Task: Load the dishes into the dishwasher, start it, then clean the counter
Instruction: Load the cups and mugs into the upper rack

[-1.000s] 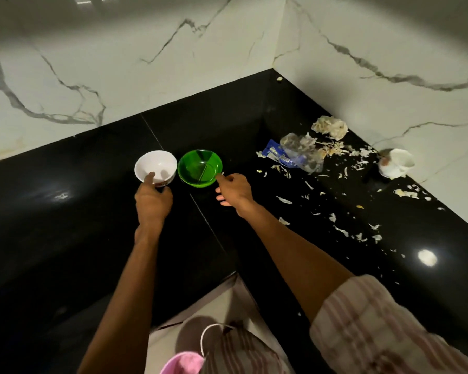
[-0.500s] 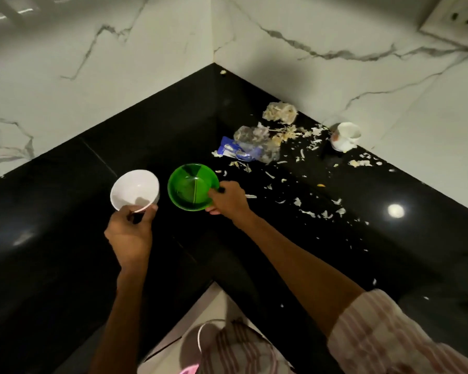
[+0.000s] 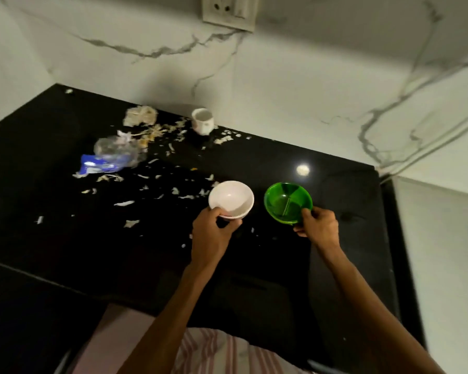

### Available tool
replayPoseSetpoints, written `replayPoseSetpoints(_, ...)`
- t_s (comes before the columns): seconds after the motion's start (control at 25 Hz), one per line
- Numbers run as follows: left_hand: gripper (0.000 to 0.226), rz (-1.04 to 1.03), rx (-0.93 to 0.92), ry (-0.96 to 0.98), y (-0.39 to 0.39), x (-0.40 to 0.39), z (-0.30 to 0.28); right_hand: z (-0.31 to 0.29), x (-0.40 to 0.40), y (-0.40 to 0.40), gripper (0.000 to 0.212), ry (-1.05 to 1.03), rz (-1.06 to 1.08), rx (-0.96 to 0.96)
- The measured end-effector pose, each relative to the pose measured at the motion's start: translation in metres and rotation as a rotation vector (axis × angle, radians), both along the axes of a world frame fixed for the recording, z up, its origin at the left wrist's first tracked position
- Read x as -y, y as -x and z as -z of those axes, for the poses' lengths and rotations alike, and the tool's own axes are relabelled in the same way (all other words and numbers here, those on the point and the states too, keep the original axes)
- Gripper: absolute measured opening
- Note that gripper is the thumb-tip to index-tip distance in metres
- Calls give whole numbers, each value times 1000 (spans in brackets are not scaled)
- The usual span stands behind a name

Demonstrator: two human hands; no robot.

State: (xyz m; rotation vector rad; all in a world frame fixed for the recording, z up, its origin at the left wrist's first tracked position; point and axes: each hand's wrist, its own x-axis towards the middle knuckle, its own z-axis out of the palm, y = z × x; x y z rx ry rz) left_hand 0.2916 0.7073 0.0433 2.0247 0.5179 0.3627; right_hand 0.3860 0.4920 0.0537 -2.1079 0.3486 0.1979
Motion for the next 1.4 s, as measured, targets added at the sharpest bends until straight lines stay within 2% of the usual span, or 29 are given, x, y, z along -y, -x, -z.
replayPoseSetpoints(0.12,19,112,-56,-27,-12,39,3,2,37,4,21,-12,75,-48)
replayPoseSetpoints(0.28,19,130,-73,-74,-16,62,5,6,59,8,18,-57,96,-66)
replayPoseSetpoints(0.52,19,124,-124,-114,-19,71,8,10,71,5,19,-42,39,-108)
replayPoseSetpoints(0.6,22,159,-134,-106,-19,65,6,7,74,2,29,60,-15,-144)
replayPoseSetpoints(0.64,26,173,-131,-96,-19,59,3,5,74,0,39,171,-30,-116)
replayPoseSetpoints(0.72,33,160,-102,-69,-22,45,-5,-4,69,-5,51,335,-10,74)
replayPoseSetpoints(0.8,36,107,-68,-86,-34,25,-12,-18,48,-10,50,355,-17,300)
replayPoseSetpoints(0.88,39,50,-73,-78,-58,0,-19,-30,18,-19,45,310,-91,398)
replayPoseSetpoints(1.0,46,2,-112,-82,-111,-50,-23,-38,-34,-31,39,197,-195,396)
replayPoseSetpoints(1.12,51,16,-103,-186,-170,-99,-25,-35,-73,-35,33,132,-252,379)
replayPoseSetpoints(1.24,48,31,-88,-254,-222,-132,-25,-34,-93,-31,30,99,-279,376)
replayPoseSetpoints(1.4,38,70,-182,-366,-265,-149,-16,-32,-97,-21,27,76,-235,383)
